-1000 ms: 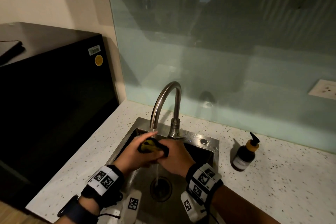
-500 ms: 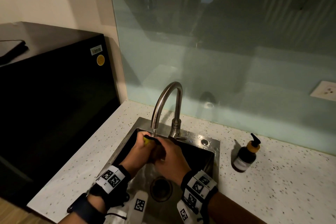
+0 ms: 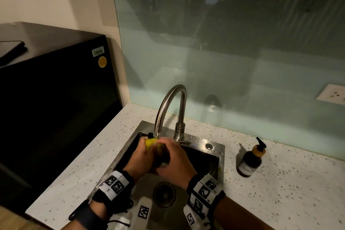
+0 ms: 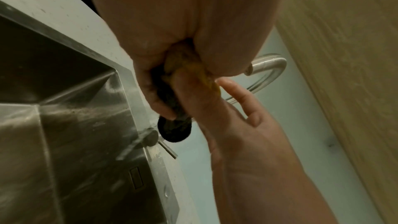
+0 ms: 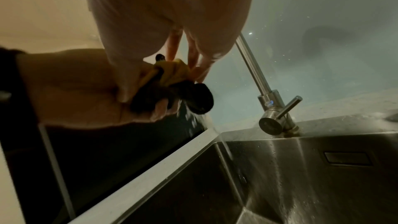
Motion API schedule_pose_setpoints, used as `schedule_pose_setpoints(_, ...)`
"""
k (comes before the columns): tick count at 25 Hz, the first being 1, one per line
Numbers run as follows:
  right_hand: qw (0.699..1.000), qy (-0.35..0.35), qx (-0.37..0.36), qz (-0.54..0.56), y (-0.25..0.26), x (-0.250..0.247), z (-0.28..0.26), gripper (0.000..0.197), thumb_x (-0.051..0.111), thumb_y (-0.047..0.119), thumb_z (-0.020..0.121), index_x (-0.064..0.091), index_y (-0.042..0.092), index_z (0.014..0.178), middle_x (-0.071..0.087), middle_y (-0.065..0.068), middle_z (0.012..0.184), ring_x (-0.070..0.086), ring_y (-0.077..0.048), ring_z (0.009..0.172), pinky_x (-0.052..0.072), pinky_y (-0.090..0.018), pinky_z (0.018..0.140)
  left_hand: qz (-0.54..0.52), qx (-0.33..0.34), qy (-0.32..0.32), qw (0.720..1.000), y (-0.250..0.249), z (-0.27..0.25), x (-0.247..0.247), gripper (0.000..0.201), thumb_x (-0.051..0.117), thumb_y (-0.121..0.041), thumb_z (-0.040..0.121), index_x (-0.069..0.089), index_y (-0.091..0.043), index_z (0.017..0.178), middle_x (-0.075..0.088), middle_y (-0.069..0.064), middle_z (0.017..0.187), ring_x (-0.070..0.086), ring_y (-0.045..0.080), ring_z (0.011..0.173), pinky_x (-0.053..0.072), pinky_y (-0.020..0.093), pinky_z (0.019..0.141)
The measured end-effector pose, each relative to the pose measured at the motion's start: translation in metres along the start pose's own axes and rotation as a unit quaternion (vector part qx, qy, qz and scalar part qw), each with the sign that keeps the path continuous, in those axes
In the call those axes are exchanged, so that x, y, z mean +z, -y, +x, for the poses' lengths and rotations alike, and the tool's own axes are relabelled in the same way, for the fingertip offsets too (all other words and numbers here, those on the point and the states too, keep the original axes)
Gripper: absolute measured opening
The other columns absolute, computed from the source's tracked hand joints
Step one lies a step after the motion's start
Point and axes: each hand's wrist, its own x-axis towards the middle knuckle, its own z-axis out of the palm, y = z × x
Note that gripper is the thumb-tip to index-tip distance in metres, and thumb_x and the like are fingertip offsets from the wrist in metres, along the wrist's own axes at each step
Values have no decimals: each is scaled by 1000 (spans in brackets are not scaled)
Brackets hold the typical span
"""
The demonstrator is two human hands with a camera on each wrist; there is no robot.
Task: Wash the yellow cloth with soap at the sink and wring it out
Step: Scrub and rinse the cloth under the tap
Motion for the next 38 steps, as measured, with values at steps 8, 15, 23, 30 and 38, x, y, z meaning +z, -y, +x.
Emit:
schedule_pose_setpoints(8,1000,-23,3,-8,3,-6,3,59,69,4,82,54,32,132,64,16,119,56,14,101,48,-10,93,-18,-10,29,999,-7,-2,-7,36,60,-36,98,41,-34,129,60,17,120,67,32,100,59,36,72)
schedule_pose_setpoints(15,999,-12,-24,35,-1,-3,7,63,80,16,75,49,35,127,56,16,122,56,5,107,50,-16,91,19,84,44,995,0,5,-14,18,61,-12,96,52,-9,112,61,33,111,63,52,101,54,68,84)
schedule_pose_setpoints(23,996,13,53,64,-4,-1,-1,52,73,16,84,53,27,131,62,20,101,59,15,90,49,-7,78,44,76,32,996,-3,4,-8,24,57,-12,99,44,-2,117,58,35,114,64,48,92,59,55,77)
schedule_pose_setpoints(30,999,-18,-2,30,4,-15,7,31,65,8,82,66,24,109,68,14,89,63,8,82,51,-11,72,91,79,26,992,7,6,-13,54,84,-27,78,53,-35,122,64,14,114,68,29,98,61,42,77)
schedule_pose_setpoints(38,995,4,44,90,-4,-4,3,66,86,28,67,46,37,118,63,15,113,62,4,101,53,-15,87,10,51,-13,999,-6,7,-7,27,65,-21,88,54,-5,105,63,35,105,68,52,90,57,67,77)
